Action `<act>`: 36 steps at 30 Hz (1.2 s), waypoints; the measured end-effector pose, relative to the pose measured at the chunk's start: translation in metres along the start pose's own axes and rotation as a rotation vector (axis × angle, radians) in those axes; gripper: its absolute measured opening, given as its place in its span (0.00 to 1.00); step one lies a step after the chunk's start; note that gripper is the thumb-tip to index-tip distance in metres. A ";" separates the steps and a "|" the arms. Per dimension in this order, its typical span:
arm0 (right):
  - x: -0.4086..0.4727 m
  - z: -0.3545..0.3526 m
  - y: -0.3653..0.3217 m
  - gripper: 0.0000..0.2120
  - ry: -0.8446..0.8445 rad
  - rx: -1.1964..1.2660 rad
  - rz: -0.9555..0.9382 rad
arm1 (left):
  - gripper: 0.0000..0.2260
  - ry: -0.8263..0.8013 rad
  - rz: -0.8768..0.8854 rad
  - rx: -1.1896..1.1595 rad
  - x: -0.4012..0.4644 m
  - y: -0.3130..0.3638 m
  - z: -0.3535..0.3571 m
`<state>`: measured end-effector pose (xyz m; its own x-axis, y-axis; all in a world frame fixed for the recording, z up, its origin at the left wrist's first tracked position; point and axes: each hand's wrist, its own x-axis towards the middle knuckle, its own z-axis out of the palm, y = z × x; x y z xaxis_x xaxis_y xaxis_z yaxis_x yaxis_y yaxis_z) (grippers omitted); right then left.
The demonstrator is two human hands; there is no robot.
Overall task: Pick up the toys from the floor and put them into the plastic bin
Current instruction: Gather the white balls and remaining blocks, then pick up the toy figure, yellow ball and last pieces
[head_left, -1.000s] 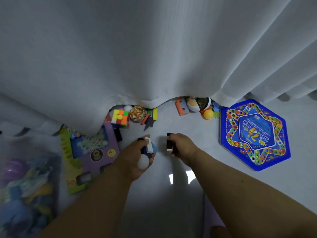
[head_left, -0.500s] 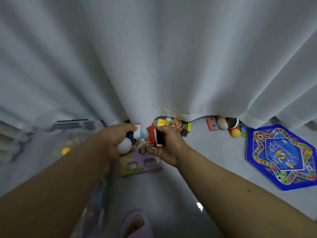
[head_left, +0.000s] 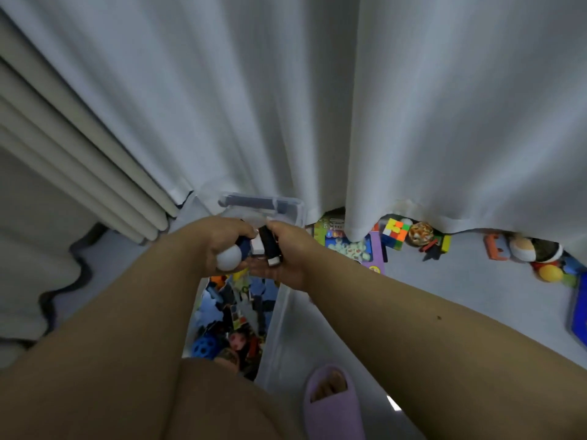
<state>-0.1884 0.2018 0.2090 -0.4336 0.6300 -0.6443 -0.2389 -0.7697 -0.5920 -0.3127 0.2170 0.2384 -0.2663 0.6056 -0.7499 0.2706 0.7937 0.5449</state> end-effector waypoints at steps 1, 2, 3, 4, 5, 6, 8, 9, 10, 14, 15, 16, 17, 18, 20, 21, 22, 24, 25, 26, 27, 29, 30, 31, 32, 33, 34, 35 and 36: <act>0.003 0.004 0.002 0.15 0.003 0.033 0.024 | 0.07 0.012 -0.027 0.005 0.004 -0.003 -0.003; 0.004 0.007 0.003 0.16 0.008 0.069 0.043 | 0.07 0.012 -0.050 0.011 0.008 -0.005 -0.005; 0.003 0.010 0.003 0.18 0.011 0.104 0.055 | 0.09 0.012 -0.069 0.011 0.011 -0.006 -0.007; 0.002 0.012 0.003 0.18 0.016 0.128 0.058 | 0.12 0.007 -0.083 0.000 0.014 -0.008 -0.009; 0.001 0.012 0.002 0.17 0.024 0.149 0.052 | 0.14 0.004 -0.091 -0.021 0.017 -0.008 -0.011; 0.001 0.011 0.001 0.17 0.037 0.161 0.041 | 0.15 0.007 -0.097 -0.059 0.019 -0.009 -0.013; 0.002 0.007 -0.002 0.23 0.079 0.142 0.020 | 0.17 0.054 -0.111 -0.155 0.020 -0.007 -0.014; 0.004 0.004 -0.003 0.27 0.096 0.117 0.009 | 0.20 0.084 -0.109 -0.191 0.021 -0.005 -0.015; 0.006 0.000 -0.004 0.31 0.103 0.099 0.002 | 0.22 0.111 -0.102 -0.215 0.022 -0.004 -0.015; 0.014 -0.019 -0.006 0.34 0.136 0.086 -0.033 | 0.24 0.163 -0.075 -0.223 0.027 0.002 -0.010; 0.015 -0.026 -0.007 0.33 0.149 0.071 -0.050 | 0.24 0.163 -0.062 -0.216 0.027 0.004 -0.007; 0.015 -0.033 -0.008 0.31 0.164 0.057 -0.069 | 0.23 0.160 -0.044 -0.207 0.028 0.007 -0.003; 0.014 -0.041 -0.009 0.29 0.180 0.047 -0.088 | 0.22 0.156 -0.021 -0.195 0.029 0.010 0.001; 0.013 -0.048 -0.010 0.26 0.194 0.046 -0.104 | 0.20 0.149 0.004 -0.182 0.029 0.013 0.006; 0.009 -0.063 -0.013 0.21 0.228 0.064 -0.118 | 0.13 0.126 0.060 -0.145 0.026 0.021 0.020; 0.006 -0.070 -0.015 0.19 0.255 0.057 -0.119 | 0.10 0.107 0.086 -0.121 0.023 0.025 0.029; 0.002 -0.078 -0.017 0.18 0.288 0.044 -0.124 | 0.08 0.084 0.114 -0.096 0.021 0.029 0.038; -0.007 -0.097 -0.020 0.17 0.346 0.031 -0.138 | 0.07 0.039 0.168 -0.031 0.017 0.037 0.059; -0.011 -0.109 -0.021 0.17 0.368 0.032 -0.144 | 0.07 0.017 0.197 0.013 0.015 0.040 0.070; -0.016 -0.121 -0.022 0.16 0.389 0.039 -0.144 | 0.07 -0.005 0.223 0.058 0.013 0.043 0.082; -0.022 -0.134 -0.022 0.16 0.410 0.051 -0.142 | 0.06 -0.025 0.245 0.105 0.011 0.046 0.094; -0.034 -0.161 -0.022 0.15 0.462 0.069 -0.133 | 0.07 -0.068 0.278 0.209 0.007 0.052 0.120; -0.041 -0.175 -0.021 0.15 0.494 0.069 -0.125 | 0.07 -0.089 0.293 0.264 0.006 0.055 0.133; -0.048 -0.189 -0.021 0.15 0.529 0.070 -0.115 | 0.08 -0.108 0.306 0.316 0.005 0.058 0.146; -0.053 -0.205 -0.021 0.14 0.566 0.073 -0.104 | 0.07 -0.129 0.320 0.364 0.003 0.061 0.159; -0.059 -0.220 -0.020 0.13 0.608 0.078 -0.093 | 0.07 -0.153 0.335 0.406 0.003 0.063 0.172; -0.065 -0.236 -0.019 0.12 0.651 0.084 -0.081 | 0.07 -0.176 0.346 0.437 0.003 0.066 0.185; -0.071 -0.253 -0.017 0.11 0.688 0.092 -0.066 | 0.07 -0.198 0.350 0.467 0.002 0.068 0.198; -0.076 -0.269 -0.015 0.11 0.720 0.101 -0.051 | 0.08 -0.217 0.360 0.509 0.001 0.070 0.211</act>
<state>0.0817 0.1928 0.1371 0.2512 0.5497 -0.7967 -0.3380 -0.7215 -0.6043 -0.0989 0.2607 0.1970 0.1005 0.7605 -0.6415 0.7260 0.3848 0.5699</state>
